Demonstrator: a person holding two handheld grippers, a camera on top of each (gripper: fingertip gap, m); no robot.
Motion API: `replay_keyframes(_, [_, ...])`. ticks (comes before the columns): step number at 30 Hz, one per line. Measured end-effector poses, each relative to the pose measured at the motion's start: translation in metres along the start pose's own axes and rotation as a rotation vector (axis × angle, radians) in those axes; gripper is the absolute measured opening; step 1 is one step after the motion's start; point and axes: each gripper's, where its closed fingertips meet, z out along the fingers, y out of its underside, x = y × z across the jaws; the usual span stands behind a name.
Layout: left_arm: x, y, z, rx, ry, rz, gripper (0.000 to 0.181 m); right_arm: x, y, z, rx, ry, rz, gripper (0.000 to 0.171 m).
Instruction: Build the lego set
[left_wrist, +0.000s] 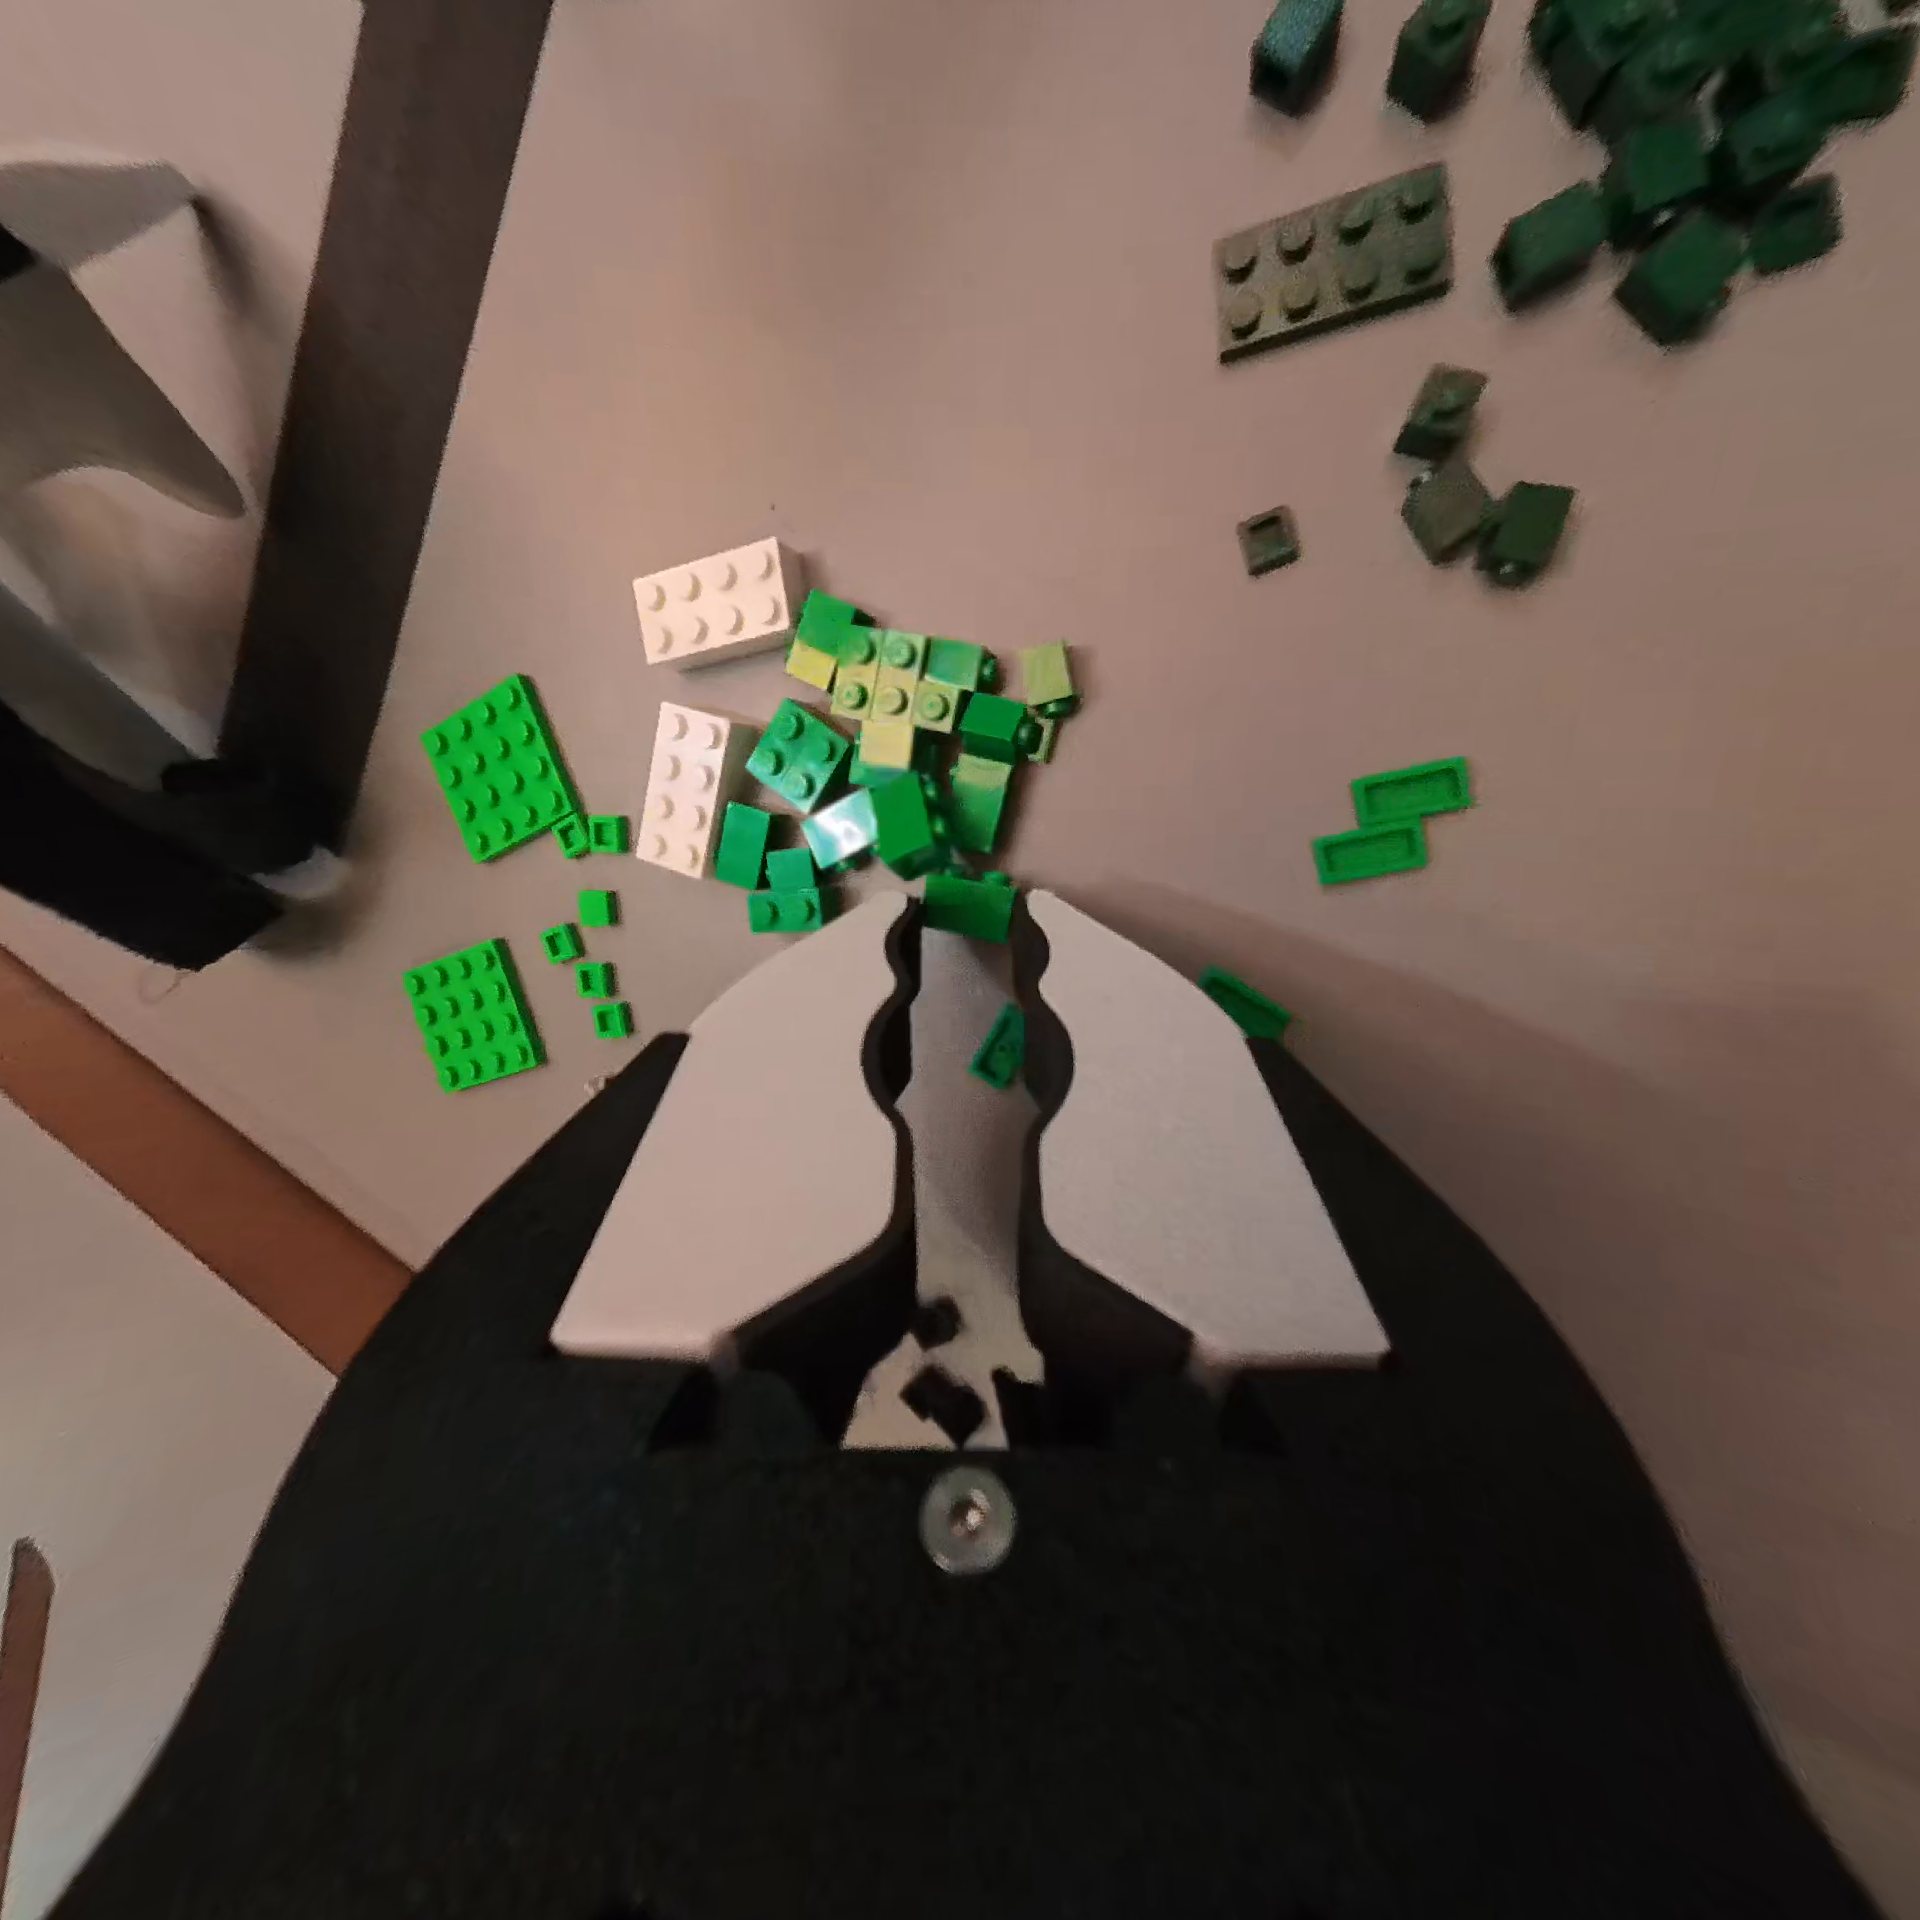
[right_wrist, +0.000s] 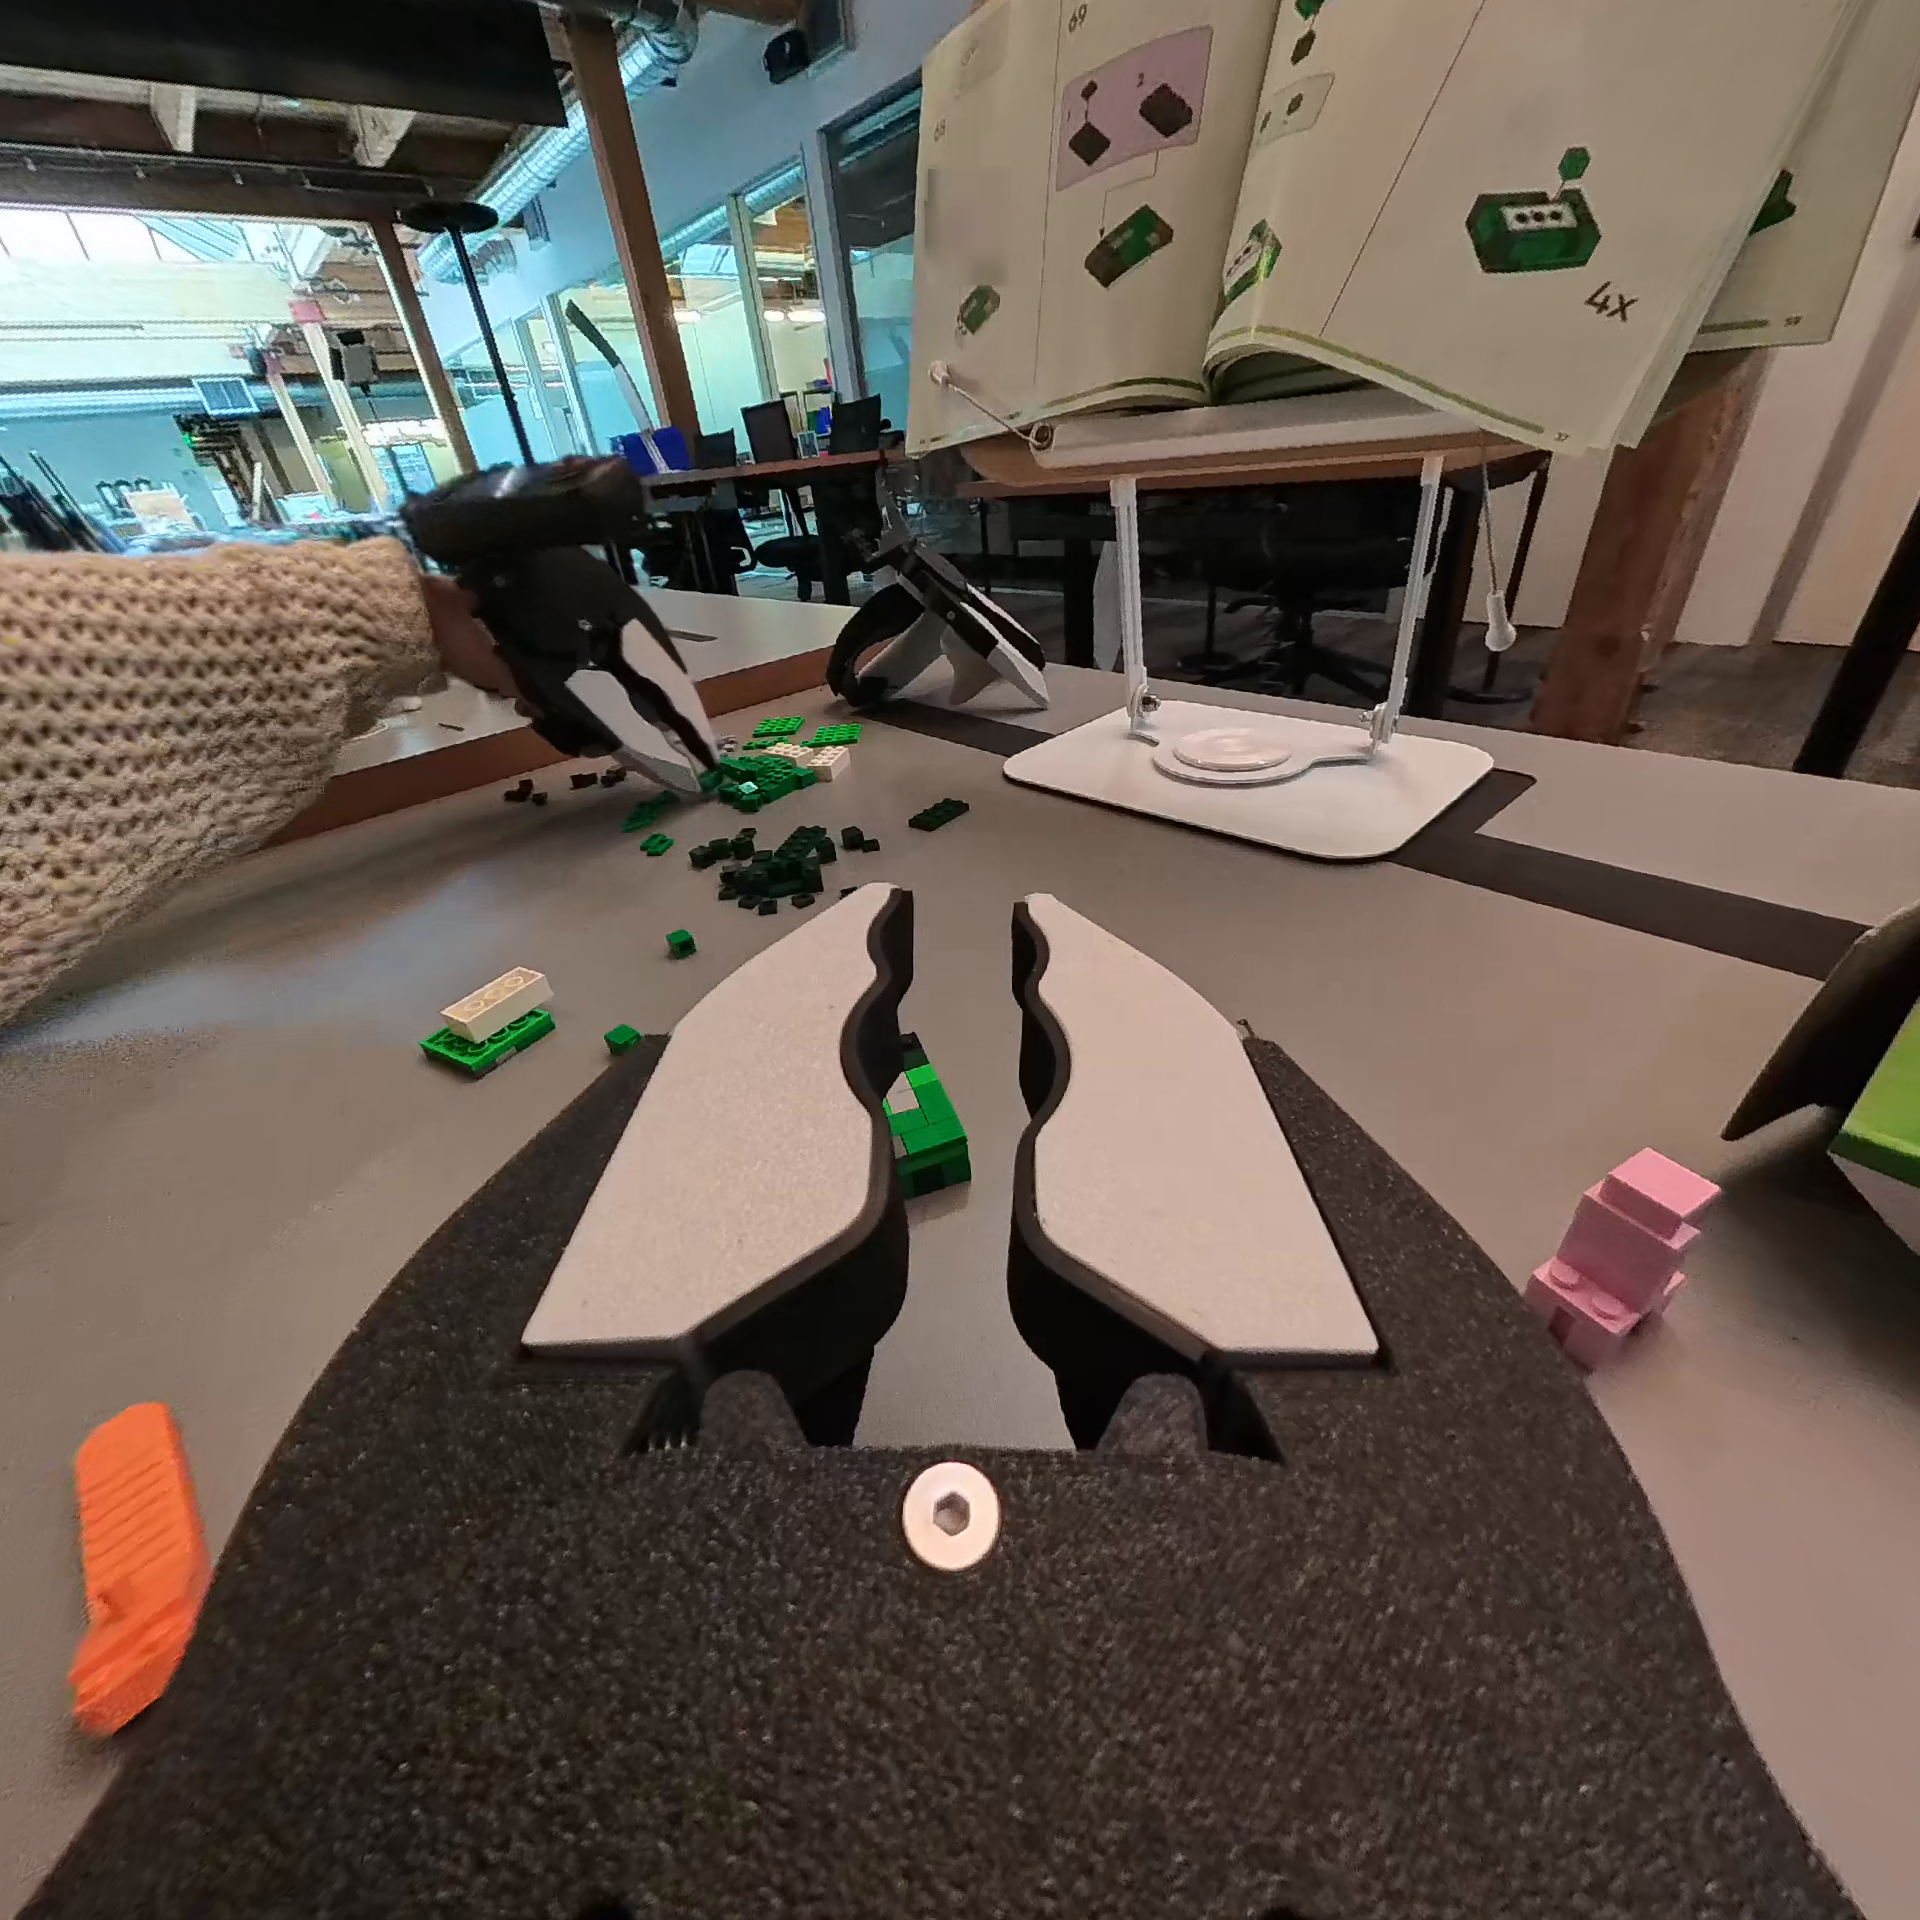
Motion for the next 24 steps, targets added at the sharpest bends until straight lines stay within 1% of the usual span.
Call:
replay_keyframes(3, [0.008,-0.002,-0.012,0.059,-0.068,0.028,0.017,0.0,0.0,0.0,-0.002,0.002,0.001,0.017])
replay_keyframes(5, [0.017,-0.019,-0.027,0.165,-0.127,0.044,0.017,0.0,0.0,0.0,-0.004,0.002,-0.004,0.017])
replay_keyframes(8, [0.043,-0.064,-0.061,0.396,-0.235,0.067,0.017,-0.002,0.001,0.001,-0.007,0.002,-0.019,0.018])
replay_keyframes(12, [0.102,-0.131,-0.101,0.695,-0.316,0.07,0.017,-0.014,-0.001,0.002,0.003,-0.042,-0.061,0.023])
replay_keyframes(15, [0.136,-0.167,-0.119,0.828,-0.398,0.009,0.017,-0.046,-0.006,0.001,0.009,-0.175,-0.084,0.024])
replay_keyframes(18, [0.173,-0.199,-0.141,1.033,-0.439,0.006,0.017,-0.085,-0.009,-0.002,0.004,-0.365,-0.022,0.023])
replay_keyframes(21, [0.211,-0.226,-0.153,1.172,-0.418,0.088,0.017,-0.118,-0.021,-0.014,0.039,-0.575,0.094,0.024])
replay_keyframes(24, [0.236,-0.241,-0.159,1.238,-0.364,0.163,0.017,-0.129,-0.032,-0.02,0.05,-0.656,0.204,0.028])
